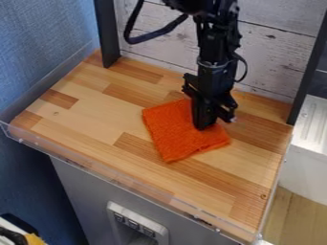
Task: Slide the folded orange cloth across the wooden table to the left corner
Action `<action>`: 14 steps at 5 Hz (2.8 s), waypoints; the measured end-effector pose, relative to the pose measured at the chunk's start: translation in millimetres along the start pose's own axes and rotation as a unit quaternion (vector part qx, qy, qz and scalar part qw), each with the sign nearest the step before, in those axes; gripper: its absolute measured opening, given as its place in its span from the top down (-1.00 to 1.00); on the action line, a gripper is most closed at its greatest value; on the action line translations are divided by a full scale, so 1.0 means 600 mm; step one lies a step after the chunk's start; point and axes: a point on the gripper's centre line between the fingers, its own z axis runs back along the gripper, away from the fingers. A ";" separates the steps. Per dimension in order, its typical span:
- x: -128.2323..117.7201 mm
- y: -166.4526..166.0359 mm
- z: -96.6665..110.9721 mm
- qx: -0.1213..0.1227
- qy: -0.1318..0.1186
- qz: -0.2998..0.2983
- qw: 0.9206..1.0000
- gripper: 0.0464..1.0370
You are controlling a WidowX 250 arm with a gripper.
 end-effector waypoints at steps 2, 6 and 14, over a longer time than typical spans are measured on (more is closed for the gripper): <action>-0.004 0.042 -0.001 0.019 -0.005 0.018 1.000 0.98; -0.156 0.204 -0.005 0.021 -0.020 0.153 0.988 0.98; -0.208 0.188 0.067 0.005 0.002 0.235 0.972 -0.93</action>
